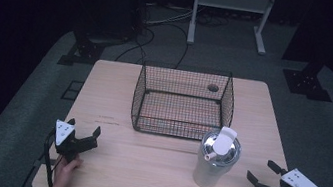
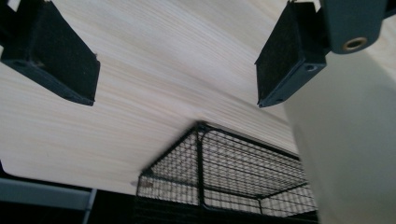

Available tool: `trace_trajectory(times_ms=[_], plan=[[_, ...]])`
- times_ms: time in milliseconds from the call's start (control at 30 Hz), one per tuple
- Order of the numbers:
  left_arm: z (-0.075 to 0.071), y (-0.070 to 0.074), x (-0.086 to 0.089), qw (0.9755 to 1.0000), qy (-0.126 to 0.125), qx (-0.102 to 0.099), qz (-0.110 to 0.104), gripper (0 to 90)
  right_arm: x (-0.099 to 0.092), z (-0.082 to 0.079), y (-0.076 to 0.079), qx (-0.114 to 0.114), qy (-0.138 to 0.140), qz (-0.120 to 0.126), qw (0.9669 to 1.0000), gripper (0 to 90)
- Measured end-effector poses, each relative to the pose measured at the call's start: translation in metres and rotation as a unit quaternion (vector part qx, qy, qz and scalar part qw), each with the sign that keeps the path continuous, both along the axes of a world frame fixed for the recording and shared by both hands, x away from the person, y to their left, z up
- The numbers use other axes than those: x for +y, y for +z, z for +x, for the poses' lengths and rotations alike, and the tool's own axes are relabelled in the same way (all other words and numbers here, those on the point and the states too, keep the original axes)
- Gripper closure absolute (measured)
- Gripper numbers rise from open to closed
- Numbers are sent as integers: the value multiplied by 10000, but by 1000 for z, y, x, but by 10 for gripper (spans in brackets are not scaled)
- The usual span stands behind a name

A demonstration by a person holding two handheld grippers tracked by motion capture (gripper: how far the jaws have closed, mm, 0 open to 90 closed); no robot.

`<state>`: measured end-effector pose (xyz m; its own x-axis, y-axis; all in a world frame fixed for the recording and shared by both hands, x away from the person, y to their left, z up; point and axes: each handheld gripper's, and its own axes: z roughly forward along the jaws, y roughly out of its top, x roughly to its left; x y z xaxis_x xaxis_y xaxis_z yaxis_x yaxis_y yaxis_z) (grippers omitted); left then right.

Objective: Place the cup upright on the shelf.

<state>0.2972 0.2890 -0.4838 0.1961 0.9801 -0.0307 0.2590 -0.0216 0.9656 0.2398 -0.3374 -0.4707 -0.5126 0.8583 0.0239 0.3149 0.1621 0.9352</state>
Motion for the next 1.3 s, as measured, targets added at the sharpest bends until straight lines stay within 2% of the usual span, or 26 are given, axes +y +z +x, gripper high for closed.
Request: trace_trajectory(times_ms=[300,467,500,700,967,1100,1300], plan=[[-1,0,0,10000,-3,-3,-4,0,8,-7,12,-103,370,-3,9993,128],[-1,0,0,10000,-19,-14,-9,0,19,-10,18,-116,647,-157,9977,127],[-1,0,0,10000,-18,-18,-18,0,23,-10,20,-101,780,-198,9967,127],[0,0,1,10000,-9,-5,-25,0,32,-11,25,-43,1166,-219,9929,127],[0,0,1,10000,-15,-12,-25,0,40,-11,34,-102,1475,-196,9888,126],[0,0,1,10000,-13,-18,-32,0,48,-13,39,-123,1766,-205,9840,123],[0,0,1,10000,-13,-20,-24,0,55,-16,42,-94,1948,-244,9805,105]])
